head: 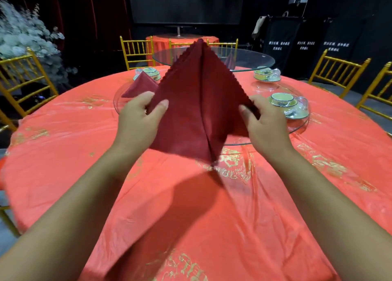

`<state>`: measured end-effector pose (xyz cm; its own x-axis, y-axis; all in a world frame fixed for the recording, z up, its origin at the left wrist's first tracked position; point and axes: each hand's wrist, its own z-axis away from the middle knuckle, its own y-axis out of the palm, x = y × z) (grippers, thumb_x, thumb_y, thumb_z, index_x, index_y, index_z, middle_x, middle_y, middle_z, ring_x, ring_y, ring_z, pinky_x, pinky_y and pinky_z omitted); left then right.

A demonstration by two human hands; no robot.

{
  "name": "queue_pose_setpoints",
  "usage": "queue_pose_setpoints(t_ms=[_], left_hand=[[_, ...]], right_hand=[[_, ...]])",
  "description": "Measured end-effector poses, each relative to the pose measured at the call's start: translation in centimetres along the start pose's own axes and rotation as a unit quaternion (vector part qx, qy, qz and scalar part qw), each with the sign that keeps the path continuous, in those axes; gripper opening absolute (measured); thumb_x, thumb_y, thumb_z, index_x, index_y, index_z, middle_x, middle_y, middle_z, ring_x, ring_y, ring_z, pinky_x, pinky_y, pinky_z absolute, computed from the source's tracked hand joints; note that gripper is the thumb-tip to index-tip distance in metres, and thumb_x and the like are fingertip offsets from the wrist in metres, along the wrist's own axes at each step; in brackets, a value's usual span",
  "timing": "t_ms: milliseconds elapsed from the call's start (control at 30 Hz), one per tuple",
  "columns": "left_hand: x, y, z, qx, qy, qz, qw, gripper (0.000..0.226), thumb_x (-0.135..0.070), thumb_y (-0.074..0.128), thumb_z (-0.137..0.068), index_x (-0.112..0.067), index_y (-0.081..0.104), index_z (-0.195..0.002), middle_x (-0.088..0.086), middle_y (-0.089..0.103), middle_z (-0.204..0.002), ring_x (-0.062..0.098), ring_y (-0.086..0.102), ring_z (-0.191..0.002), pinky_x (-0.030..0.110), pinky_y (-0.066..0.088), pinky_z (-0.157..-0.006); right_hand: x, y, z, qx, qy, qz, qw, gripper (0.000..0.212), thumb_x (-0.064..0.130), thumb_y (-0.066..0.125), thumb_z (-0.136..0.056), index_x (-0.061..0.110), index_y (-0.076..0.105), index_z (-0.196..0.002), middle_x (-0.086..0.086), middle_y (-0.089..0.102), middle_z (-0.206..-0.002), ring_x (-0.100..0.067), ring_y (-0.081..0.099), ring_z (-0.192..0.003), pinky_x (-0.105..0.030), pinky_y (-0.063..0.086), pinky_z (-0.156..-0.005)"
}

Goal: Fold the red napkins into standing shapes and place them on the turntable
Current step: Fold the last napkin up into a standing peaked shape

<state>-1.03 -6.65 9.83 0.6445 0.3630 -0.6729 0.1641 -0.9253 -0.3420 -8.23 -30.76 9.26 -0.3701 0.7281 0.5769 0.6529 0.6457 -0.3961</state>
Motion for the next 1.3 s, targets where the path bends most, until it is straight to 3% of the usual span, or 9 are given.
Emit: queue_pose_setpoints(t_ms=[100,200,300,467,733,867,967,1100,1300], left_hand=[[-0.7,-0.1,0.8,-0.015,0.06,0.049,0.997,0.009,-0.019,0.056,-0.09,-0.018,0.062,-0.083,-0.011,0.053,-0.071,-0.001,0.043,-0.065,0.022,0.038,-0.062],[1.1,0.1,3.9,0.083,0.081,0.037,0.993,0.027,-0.001,0.056,-0.087,-0.025,0.066,-0.095,-0.03,0.064,-0.08,-0.017,0.055,-0.079,0.002,0.038,-0.073],[4.6,0.1,7.7,0.227,0.041,-0.016,0.973,0.024,-0.008,0.058,-0.084,-0.026,0.071,-0.091,-0.021,0.069,-0.082,-0.006,0.064,-0.081,0.015,0.049,-0.076],[8.2,-0.8,11.4,0.328,0.06,-0.072,0.94,0.026,-0.007,0.05,-0.083,-0.025,0.061,-0.098,0.0,0.071,-0.086,0.021,0.069,-0.084,0.04,0.055,-0.076],[6.7,0.0,10.8,0.245,0.019,-0.061,0.968,0.008,-0.027,0.049,-0.082,-0.022,0.052,-0.077,-0.01,0.048,-0.055,0.008,0.041,-0.056,0.03,0.038,-0.055],[6.6,1.1,10.2,0.25,-0.041,-0.187,0.949,0.035,-0.029,0.065,-0.088,-0.015,0.043,-0.064,0.0,0.049,-0.054,0.025,0.048,-0.06,0.038,0.036,-0.06],[6.8,1.6,10.3,0.275,-0.069,-0.252,0.925,0.039,-0.035,0.064,-0.087,-0.021,0.037,-0.062,-0.003,0.045,-0.055,0.025,0.046,-0.064,0.037,0.033,-0.059],[6.9,1.8,10.6,0.297,-0.093,-0.276,0.909,0.022,-0.041,0.065,-0.086,-0.024,0.053,-0.094,-0.002,0.058,-0.075,0.029,0.058,-0.084,0.034,0.037,-0.064],[6.8,1.9,10.6,0.327,-0.069,-0.277,0.901,0.066,-0.047,0.057,-0.09,-0.025,0.029,-0.146,0.004,0.053,-0.129,0.023,0.051,-0.118,0.032,0.041,-0.092]], right_hand=[[0.7,-0.6,0.1,0.027,-0.031,-0.043,0.998,0.013,0.017,0.055,-0.088,0.017,0.065,-0.097,0.021,0.059,-0.078,0.004,0.054,-0.073,-0.013,0.04,-0.067],[-0.3,-0.6,2.0,0.167,-0.035,-0.028,0.985,0.023,0.001,0.057,-0.087,0.016,0.067,-0.102,0.027,0.06,-0.094,0.016,0.056,-0.086,-0.009,0.041,-0.076],[-2.2,-1.1,4.7,0.337,-0.026,0.036,0.94,0.024,-0.003,0.056,-0.084,0.011,0.069,-0.099,0.021,0.066,-0.094,0.022,0.053,-0.081,-0.01,0.039,-0.073],[-3.9,-2.0,8.0,0.49,-0.004,0.116,0.864,0.019,0.006,0.049,-0.085,0.014,0.061,-0.096,0.002,0.068,-0.091,-0.015,0.059,-0.085,-0.033,0.045,-0.081],[-4.0,-1.6,7.7,0.432,0.103,0.043,0.895,0.012,0.011,0.05,-0.095,0.007,0.061,-0.094,-0.006,0.067,-0.097,-0.019,0.059,-0.091,-0.036,0.045,-0.085],[-4.9,-0.9,7.4,0.39,0.179,0.107,0.897,0.025,0.022,0.052,-0.095,0.019,0.049,-0.071,0.005,0.054,-0.073,-0.019,0.05,-0.076,-0.031,0.036,-0.068],[-5.4,-0.2,8.0,0.363,0.17,0.179,0.898,0.025,0.032,0.053,-0.093,0.016,0.049,-0.074,0.001,0.054,-0.075,-0.023,0.051,-0.077,-0.035,0.039,-0.069],[-5.6,0.2,9.0,0.316,0.131,0.262,0.903,0.026,0.042,0.052,-0.091,0.022,0.044,-0.078,0.005,0.049,-0.07,-0.022,0.047,-0.073,-0.035,0.03,-0.057],[-5.9,0.6,10.1,0.283,0.1,0.284,0.911,0.024,0.04,0.037,-0.098,0.02,0.043,-0.088,0.001,0.052,-0.075,-0.029,0.056,-0.079,-0.034,0.028,-0.058]])
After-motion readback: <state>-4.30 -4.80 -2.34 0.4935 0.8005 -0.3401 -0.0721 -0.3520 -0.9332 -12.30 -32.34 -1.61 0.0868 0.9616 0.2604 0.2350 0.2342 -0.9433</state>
